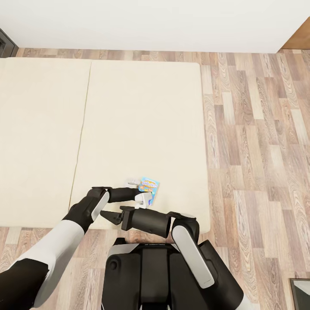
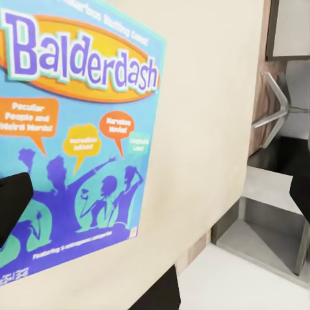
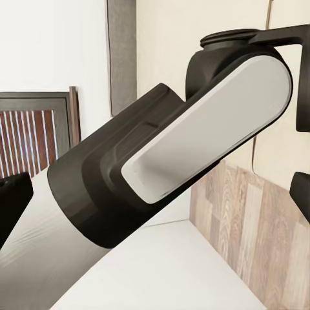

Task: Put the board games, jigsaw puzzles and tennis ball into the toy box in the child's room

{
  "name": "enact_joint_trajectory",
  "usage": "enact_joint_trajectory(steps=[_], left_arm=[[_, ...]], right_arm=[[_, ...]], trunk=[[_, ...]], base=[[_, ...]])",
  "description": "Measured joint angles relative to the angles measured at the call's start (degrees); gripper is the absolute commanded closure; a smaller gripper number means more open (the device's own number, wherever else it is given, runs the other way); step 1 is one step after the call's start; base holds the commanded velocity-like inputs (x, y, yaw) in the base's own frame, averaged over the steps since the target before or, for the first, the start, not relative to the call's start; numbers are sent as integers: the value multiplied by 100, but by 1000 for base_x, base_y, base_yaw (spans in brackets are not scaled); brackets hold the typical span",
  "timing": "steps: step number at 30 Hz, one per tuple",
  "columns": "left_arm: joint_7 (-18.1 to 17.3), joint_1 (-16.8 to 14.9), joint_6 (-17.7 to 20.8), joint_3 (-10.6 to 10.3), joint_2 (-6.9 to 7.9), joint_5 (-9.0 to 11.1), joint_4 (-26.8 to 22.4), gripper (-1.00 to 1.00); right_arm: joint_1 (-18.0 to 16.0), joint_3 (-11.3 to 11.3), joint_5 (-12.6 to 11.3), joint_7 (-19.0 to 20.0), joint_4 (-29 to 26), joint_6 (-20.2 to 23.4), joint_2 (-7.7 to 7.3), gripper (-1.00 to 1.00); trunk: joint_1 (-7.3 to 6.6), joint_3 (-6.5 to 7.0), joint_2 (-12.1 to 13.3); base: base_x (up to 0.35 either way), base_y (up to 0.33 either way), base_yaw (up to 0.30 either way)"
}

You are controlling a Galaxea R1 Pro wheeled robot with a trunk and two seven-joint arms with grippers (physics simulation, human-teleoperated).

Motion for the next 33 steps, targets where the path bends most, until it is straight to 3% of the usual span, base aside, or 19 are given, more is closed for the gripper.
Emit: enact_joint_trajectory(steps=[33], left_arm=[[61, 0, 14, 23, 8, -2, -111, -100]], right_arm=[[0, -13, 0, 0, -4, 13, -5, -100]], trunk=[[0, 0, 0]], base=[[0, -7, 0]])
